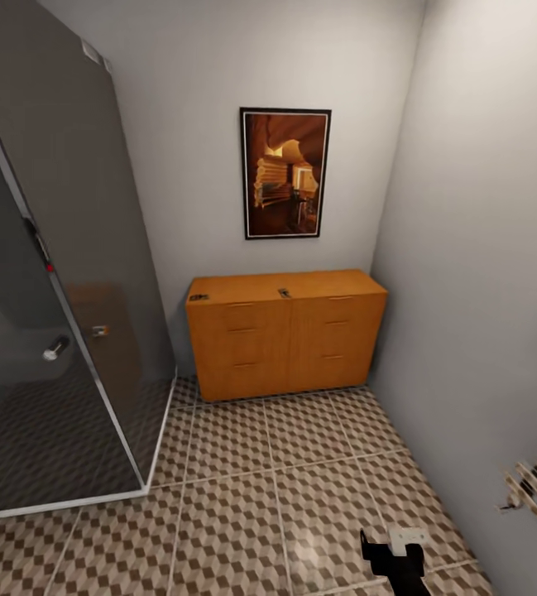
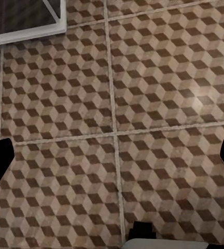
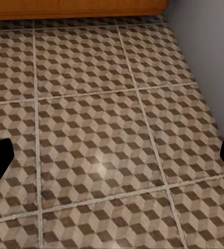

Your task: Take the four mousetraps from the cabinet in the bathroom and place them on the bathroom floor. Make sure all four end up on the same floor surface, and ensure that at least two of them are either under or directly next to the same bathroom sink.

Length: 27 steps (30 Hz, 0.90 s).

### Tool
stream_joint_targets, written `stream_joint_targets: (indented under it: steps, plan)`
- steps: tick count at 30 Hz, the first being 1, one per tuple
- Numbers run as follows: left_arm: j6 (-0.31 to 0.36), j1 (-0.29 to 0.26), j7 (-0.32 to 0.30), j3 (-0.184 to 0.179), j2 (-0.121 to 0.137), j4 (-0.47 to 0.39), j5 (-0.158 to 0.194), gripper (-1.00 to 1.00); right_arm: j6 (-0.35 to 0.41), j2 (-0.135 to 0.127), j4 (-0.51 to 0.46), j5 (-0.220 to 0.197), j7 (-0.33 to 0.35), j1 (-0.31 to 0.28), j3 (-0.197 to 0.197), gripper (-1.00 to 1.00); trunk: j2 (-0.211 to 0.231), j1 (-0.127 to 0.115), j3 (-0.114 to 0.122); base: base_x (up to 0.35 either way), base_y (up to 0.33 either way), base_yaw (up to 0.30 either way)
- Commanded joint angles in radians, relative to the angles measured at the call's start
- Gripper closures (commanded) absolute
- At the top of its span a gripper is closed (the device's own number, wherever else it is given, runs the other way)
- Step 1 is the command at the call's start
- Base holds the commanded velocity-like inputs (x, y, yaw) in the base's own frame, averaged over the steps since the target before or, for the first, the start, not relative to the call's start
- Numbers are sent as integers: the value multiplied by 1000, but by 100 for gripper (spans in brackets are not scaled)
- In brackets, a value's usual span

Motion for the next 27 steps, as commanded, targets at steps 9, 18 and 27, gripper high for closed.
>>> stream_joint_targets:
  steps: [9, 18, 27]
  plan:
    - [-6, -2, 6, -5, 0, 4, -2, -100, -3, 0, 1, -10, -1, -1, 9, -100, -2, 1, -2, 202, 0, 0]
    - [-6, -2, 6, -5, 0, 4, -2, -100, -3, 2, 1, -10, -1, -1, 9, -100, -2, 1, -2, 9, 0, 0]
    - [-6, -2, 6, -5, -1, 4, -2, -100, -2, 3, 1, -10, -1, -1, 9, -100, -2, 1, -2, 0, 0, 0]
